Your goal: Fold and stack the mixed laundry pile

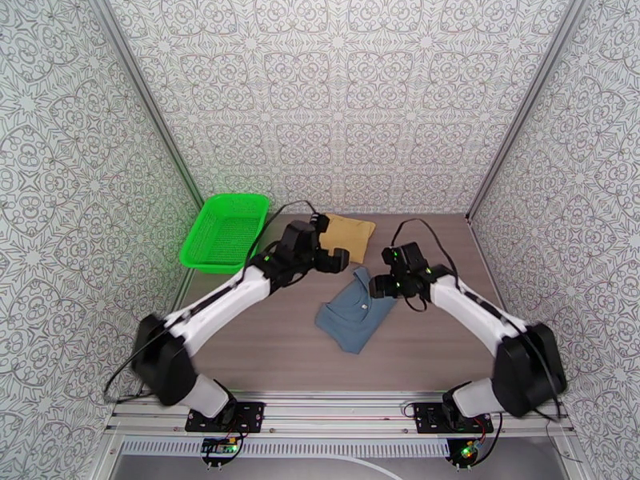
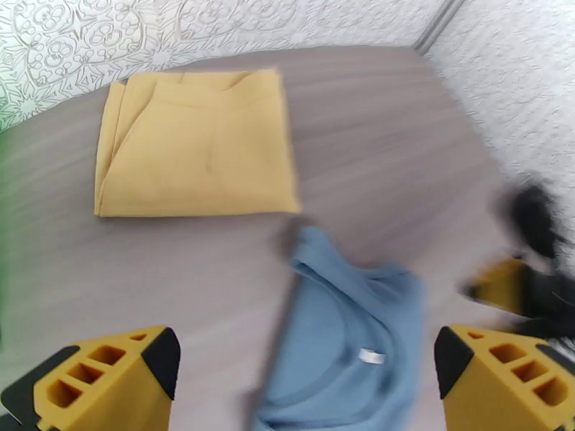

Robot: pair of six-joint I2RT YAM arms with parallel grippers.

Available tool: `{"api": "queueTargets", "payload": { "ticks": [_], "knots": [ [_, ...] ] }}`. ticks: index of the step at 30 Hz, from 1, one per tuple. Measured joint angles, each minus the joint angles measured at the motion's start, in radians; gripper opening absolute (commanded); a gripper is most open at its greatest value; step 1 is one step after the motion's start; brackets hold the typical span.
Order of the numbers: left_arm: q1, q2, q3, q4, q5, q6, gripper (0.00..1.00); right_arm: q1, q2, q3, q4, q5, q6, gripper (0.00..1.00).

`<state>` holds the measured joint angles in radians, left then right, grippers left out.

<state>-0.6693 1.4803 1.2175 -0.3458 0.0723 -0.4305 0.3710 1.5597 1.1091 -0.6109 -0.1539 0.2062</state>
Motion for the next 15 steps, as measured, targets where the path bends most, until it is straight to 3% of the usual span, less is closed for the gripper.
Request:
{"api": "queueTargets", "payload": {
  "ticks": [5,10,15],
  "knots": [
    [-0.143,-0.004,-0.180,-0.054,-0.063,-0.241,0.93,-0.013,0.190,0.104,-0.005,-0.006,-0.139,0.74],
    [-0.289,0.008,-0.222,-0.129,-0.164,-0.510,0.92,-0.013,0.301,0.147,-0.013,0.001,-0.218,0.72],
    [-0.351,0.007,-0.264,-0.126,-0.246,-0.718,0.92,-0.013,0.365,0.173,-0.011,-0.003,-0.230,0.67]
  ]
}}
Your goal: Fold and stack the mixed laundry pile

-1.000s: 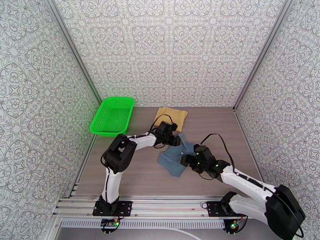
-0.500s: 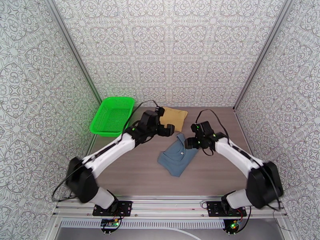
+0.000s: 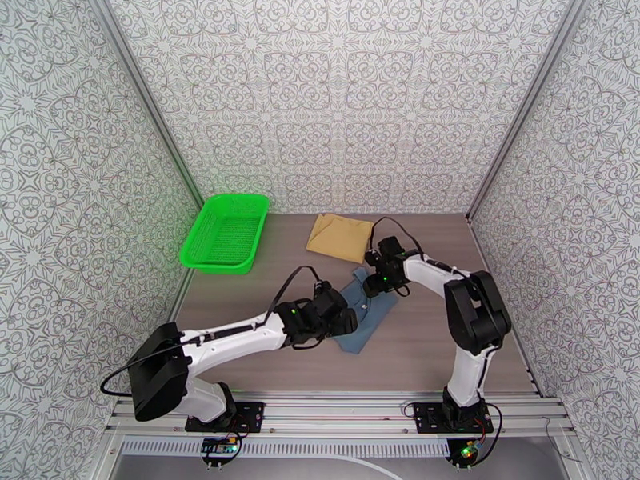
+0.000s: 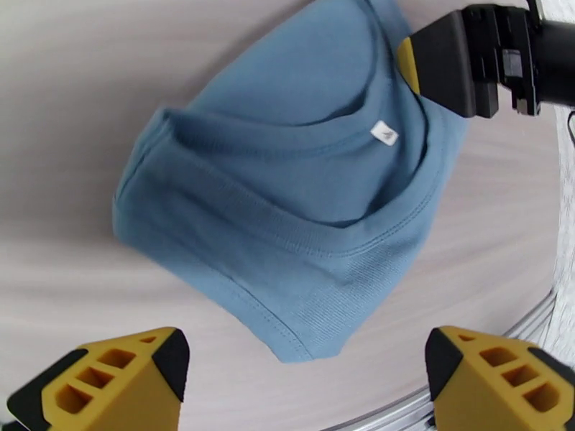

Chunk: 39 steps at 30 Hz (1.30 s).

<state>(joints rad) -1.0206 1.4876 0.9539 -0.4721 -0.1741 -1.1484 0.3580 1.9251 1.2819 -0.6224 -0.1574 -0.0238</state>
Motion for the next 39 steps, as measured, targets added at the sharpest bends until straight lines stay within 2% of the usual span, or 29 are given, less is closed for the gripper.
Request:
{"api": "queueTargets", "payload": {
  "ticks": [6,13,16,21,25,28,34,37,39],
  "knots": [
    [-0.019,0.048,-0.062,0.061,-0.046,-0.160,0.93,-0.004,0.048,0.043,-0.021,-0.010,0.024,0.51],
    [-0.025,0.208,-0.047,0.179,-0.074,-0.214,0.91,-0.006,0.065,0.059,-0.026,-0.054,0.074,0.25],
    [-0.028,0.251,-0.013,0.214,-0.086,-0.213,0.89,-0.006,0.066,0.059,-0.028,-0.068,0.104,0.19],
    [-0.026,0.291,0.015,0.253,-0.101,-0.208,0.84,-0.007,0.041,0.015,0.013,-0.079,0.184,0.15],
    [-0.024,0.312,0.027,0.272,-0.113,-0.188,0.72,-0.010,-0.008,-0.073,0.092,-0.096,0.261,0.14],
    [-0.022,0.333,0.036,0.294,-0.122,-0.169,0.56,-0.011,-0.031,-0.115,0.134,-0.109,0.300,0.14],
    [-0.010,0.370,0.039,0.337,-0.136,-0.134,0.02,-0.011,-0.040,-0.132,0.156,-0.113,0.335,0.14],
    [-0.009,0.387,0.048,0.381,-0.134,-0.117,0.00,-0.011,-0.043,-0.136,0.159,-0.113,0.343,0.12],
    [-0.009,0.396,0.060,0.387,-0.136,-0.099,0.00,-0.011,-0.049,-0.144,0.164,-0.114,0.347,0.06]
  ]
}}
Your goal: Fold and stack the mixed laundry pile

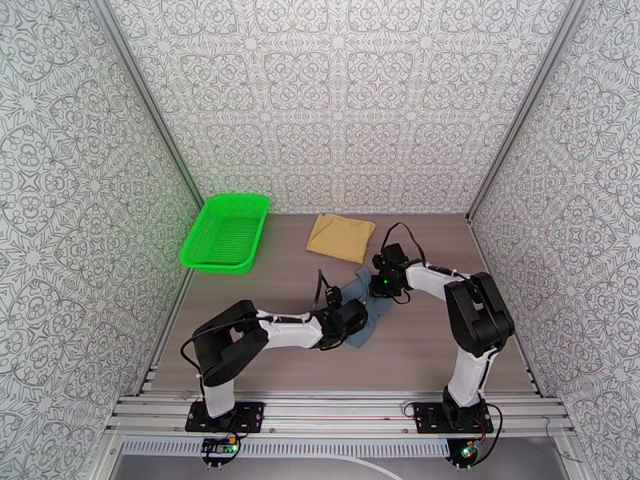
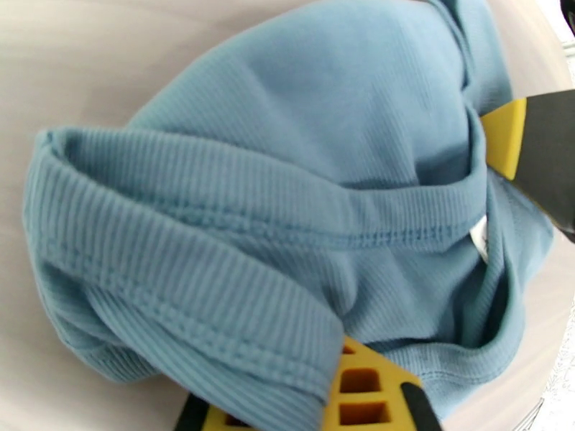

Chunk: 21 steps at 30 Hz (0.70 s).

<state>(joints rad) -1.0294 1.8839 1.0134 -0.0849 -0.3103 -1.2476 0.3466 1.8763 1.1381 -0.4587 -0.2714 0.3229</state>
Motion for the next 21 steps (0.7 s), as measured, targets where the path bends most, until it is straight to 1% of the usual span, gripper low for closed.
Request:
{"api": "queueTargets", "payload": {
  "ticks": [1,2,7,12,16,21],
  "knots": [
    [0.001,0.003,0.006,-0.002,-0.001,0.013,0.00,0.000,-0.005,-0.006,0.002,-0.003,0.003,0.01],
    [0.001,0.005,0.011,-0.006,-0.001,0.023,0.00,0.000,-0.013,-0.016,0.003,-0.004,0.004,0.00],
    [0.025,0.002,0.056,-0.098,-0.011,0.132,0.00,0.000,-0.087,-0.090,-0.005,-0.018,0.035,0.00],
    [0.096,-0.055,0.120,-0.217,-0.052,0.294,0.00,0.000,-0.204,-0.115,-0.036,-0.030,0.074,0.00],
    [0.167,-0.111,0.214,-0.272,-0.065,0.446,0.00,0.000,-0.296,-0.070,-0.057,-0.029,0.101,0.00],
    [0.262,-0.129,0.347,-0.306,-0.043,0.610,0.00,0.000,-0.309,0.085,-0.080,-0.027,0.120,0.00]
  ]
}}
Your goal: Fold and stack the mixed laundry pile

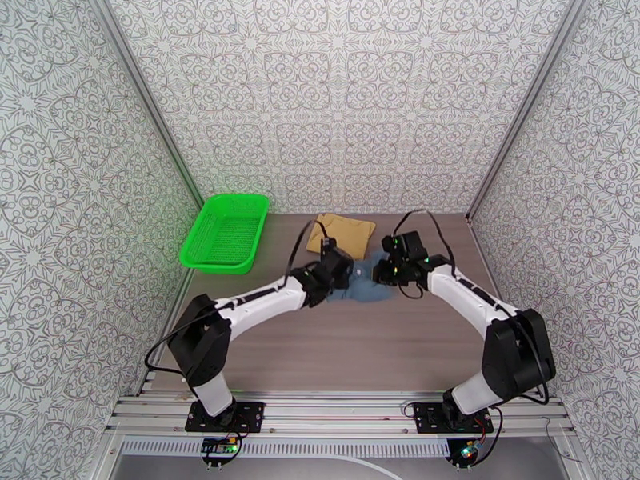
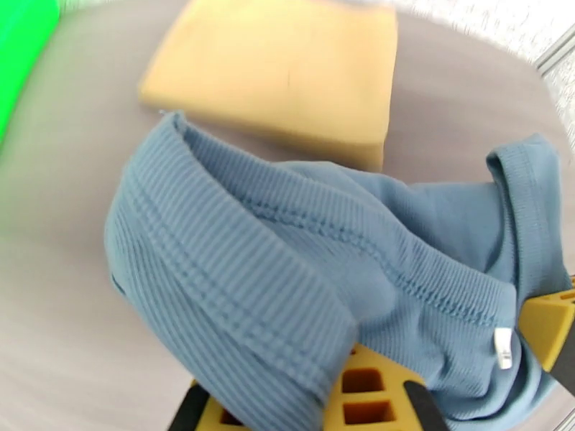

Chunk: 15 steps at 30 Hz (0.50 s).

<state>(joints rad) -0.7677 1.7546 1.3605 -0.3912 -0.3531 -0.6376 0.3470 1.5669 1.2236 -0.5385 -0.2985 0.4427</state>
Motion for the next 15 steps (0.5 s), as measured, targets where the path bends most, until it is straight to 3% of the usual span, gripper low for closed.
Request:
{"api": "queueTargets", "payload": {
  "ticks": [8,15],
  "knots": [
    [0.217,0.097,0.309,-0.077,0.163,0.212,0.00,0.000,0.218,0.384,-0.033,0.031,0.006,0.00],
    [0.357,0.400,0.679,-0.183,0.336,0.362,0.00,0.001,0.537,0.693,-0.071,0.071,0.023,0.00]
  ]
}}
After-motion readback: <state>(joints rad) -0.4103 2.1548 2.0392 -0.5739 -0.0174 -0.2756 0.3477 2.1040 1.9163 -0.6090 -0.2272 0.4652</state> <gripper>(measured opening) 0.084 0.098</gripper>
